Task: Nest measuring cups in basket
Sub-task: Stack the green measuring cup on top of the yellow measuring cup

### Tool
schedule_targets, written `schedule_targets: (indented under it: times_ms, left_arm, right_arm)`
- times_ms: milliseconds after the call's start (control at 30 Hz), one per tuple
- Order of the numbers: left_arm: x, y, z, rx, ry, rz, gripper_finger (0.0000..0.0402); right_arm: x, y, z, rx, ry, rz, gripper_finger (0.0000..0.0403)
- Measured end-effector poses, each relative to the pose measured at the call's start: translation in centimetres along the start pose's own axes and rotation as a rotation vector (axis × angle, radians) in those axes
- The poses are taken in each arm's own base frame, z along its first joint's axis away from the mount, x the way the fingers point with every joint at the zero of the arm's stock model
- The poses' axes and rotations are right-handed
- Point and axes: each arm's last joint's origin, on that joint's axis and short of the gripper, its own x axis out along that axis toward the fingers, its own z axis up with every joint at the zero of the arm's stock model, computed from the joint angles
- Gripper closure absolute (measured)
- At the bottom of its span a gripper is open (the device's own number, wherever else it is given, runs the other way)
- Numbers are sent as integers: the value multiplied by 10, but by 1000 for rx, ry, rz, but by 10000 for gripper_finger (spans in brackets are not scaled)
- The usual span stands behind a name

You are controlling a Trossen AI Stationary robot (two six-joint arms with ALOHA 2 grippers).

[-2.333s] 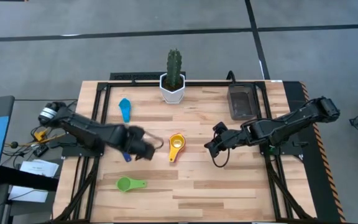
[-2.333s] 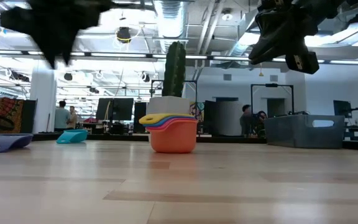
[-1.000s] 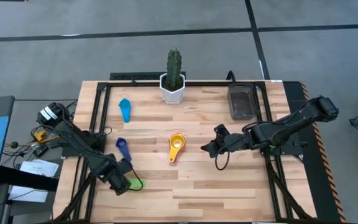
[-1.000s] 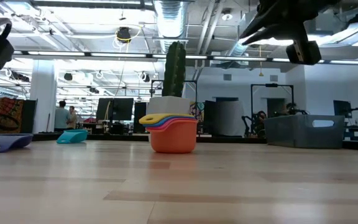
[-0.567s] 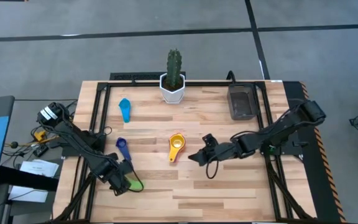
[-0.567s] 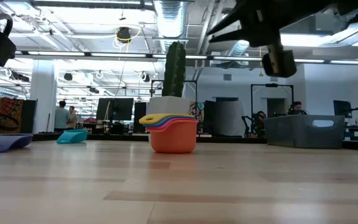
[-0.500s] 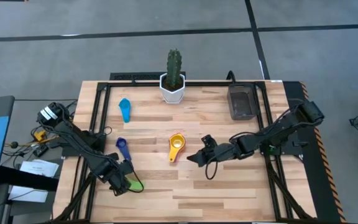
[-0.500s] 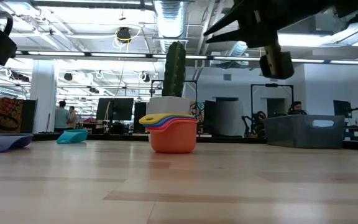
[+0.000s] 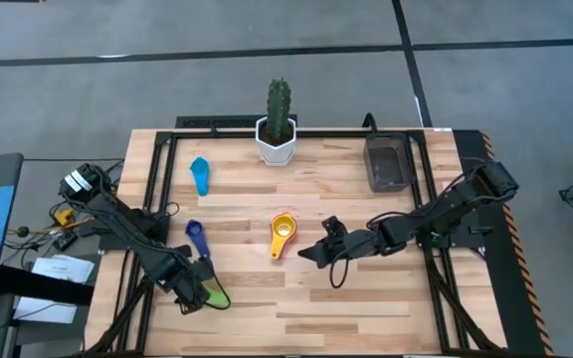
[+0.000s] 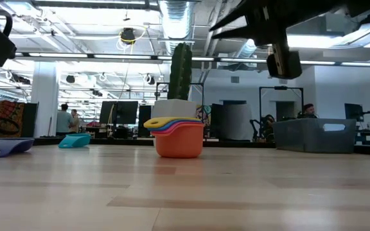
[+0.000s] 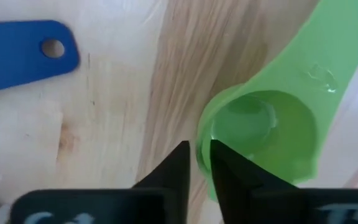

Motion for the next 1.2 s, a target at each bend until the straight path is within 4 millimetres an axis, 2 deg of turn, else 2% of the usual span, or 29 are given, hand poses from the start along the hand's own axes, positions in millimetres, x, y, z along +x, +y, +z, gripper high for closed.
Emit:
schedule_targets:
  times_ms: [167, 300, 400, 567, 867, 1000, 1200]
  left_arm:
    - [0, 1, 0, -4, -20, 13, 305]
    - [0, 1, 2, 8, -27, 17, 295]
    - [0, 1, 2, 45, -40, 24, 316]
    - [0, 2, 3, 183, -81, 53, 390]
    - [-1, 1, 4, 362, -86, 62, 399]
    - [-13, -9, 9, 459, -109, 37, 400]
    - [-55, -31, 27, 703, -219, 49, 401]
  right_arm:
    - [0, 0, 0, -8, 1, -1, 345]
    - [0, 0, 0, -11, 1, -2, 345]
    - [0, 0, 0, -20, 1, -1, 345]
    - [0, 0, 0, -23, 0, -1, 345]
    - [0, 0, 0, -26, -3, 0, 345]
    - [0, 4, 0, -28, 5, 39, 345]
    - [0, 13, 1, -96, 50, 127, 321]
